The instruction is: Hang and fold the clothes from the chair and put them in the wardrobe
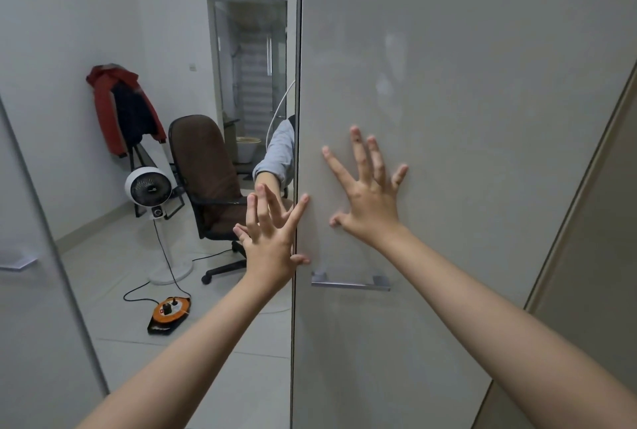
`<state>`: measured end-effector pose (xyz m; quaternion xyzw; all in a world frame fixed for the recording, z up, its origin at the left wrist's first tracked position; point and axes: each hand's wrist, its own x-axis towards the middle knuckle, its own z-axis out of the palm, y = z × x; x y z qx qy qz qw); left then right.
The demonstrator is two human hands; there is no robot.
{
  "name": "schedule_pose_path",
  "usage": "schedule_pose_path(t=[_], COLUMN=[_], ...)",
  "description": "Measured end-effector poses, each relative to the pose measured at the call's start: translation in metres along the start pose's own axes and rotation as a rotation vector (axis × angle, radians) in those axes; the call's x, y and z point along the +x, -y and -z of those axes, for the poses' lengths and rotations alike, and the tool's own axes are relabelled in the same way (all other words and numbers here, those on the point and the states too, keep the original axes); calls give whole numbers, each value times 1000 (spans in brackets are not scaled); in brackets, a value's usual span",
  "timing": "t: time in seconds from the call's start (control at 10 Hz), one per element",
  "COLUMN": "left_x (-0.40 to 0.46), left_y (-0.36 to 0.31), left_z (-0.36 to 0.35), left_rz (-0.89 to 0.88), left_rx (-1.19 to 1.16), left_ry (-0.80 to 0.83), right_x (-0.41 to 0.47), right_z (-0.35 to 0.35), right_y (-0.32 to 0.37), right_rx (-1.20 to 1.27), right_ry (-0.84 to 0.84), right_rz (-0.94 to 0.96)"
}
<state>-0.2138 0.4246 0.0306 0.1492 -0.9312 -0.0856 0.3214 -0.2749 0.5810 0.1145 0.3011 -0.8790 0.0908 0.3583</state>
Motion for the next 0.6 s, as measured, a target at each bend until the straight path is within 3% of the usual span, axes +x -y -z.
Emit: schedule_pose_path(t=[0.4, 0.6], left_x=[-11, -15], left_y=[1, 2], left_z=[10, 17], left_rz=[-88, -167], left_rx=[4, -83], left_ry=[28, -23], right_x=[-9, -11], right_z=[10, 20], right_y=[6, 8], right_rx=[-38, 19], right_ry=[62, -8], right_rz=[-9, 13])
